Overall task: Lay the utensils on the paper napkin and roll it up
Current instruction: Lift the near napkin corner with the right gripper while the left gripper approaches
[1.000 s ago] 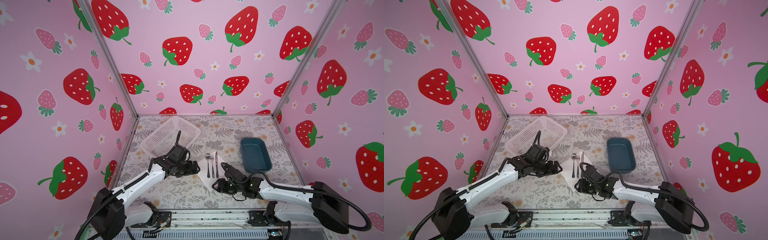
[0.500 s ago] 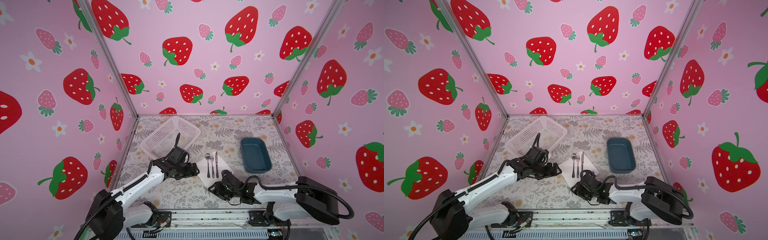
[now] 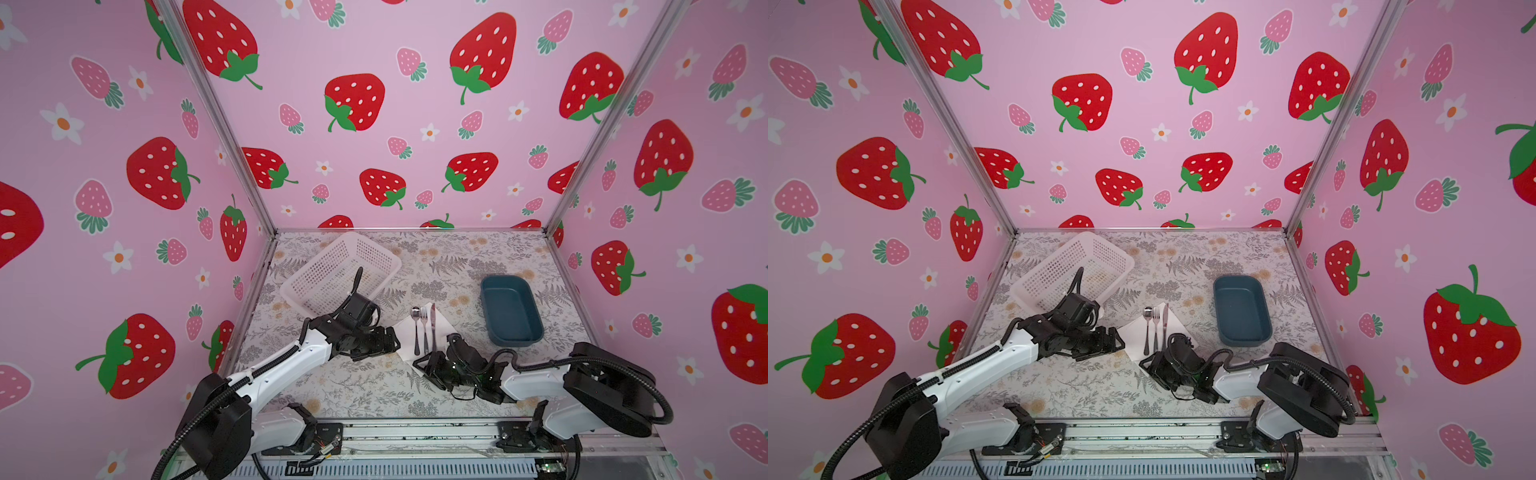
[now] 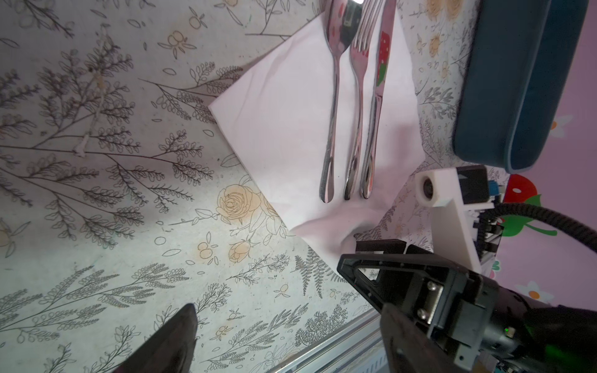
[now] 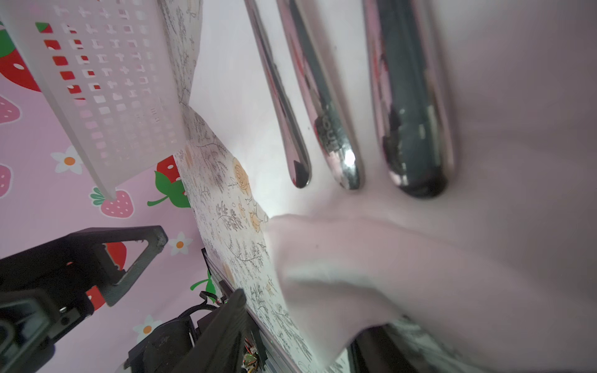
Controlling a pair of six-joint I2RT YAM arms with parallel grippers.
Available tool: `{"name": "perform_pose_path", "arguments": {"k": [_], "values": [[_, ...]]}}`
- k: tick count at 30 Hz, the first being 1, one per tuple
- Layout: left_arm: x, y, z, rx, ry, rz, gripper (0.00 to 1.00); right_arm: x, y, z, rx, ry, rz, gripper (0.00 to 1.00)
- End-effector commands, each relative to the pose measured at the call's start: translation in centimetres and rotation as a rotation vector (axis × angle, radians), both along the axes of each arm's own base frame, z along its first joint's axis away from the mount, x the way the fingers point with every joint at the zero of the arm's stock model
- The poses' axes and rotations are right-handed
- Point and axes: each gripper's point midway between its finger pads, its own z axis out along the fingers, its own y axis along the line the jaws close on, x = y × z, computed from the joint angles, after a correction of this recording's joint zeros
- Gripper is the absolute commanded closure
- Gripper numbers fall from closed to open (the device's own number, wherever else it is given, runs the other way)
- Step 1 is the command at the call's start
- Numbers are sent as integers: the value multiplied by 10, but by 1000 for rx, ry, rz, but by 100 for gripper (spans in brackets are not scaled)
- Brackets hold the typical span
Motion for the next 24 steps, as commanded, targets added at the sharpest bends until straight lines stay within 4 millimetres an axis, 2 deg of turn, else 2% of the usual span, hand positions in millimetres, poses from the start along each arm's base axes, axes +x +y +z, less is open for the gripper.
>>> {"name": "perform_pose_path", "arguments": {"k": [1, 3, 9, 11, 17, 24], "values": [[1, -7, 7, -23, -6, -28, 10, 8, 6, 16, 41, -31, 8, 49], [0, -9, 7, -32, -2, -38, 10, 11, 5, 20, 51, -47, 16, 45], [-4, -21, 6, -78, 30, -82, 15, 20, 8, 31, 67, -94, 50, 44], [-7, -26, 3, -90, 43, -111, 20, 24, 7, 30, 66, -93, 44, 43], [-15, -34, -3, -108, 73, -156, 45, 36, -1, 27, 48, -97, 6, 43], [-20, -57, -12, -132, 97, -203, 57, 46, -10, 20, 20, -101, -20, 43]]}}
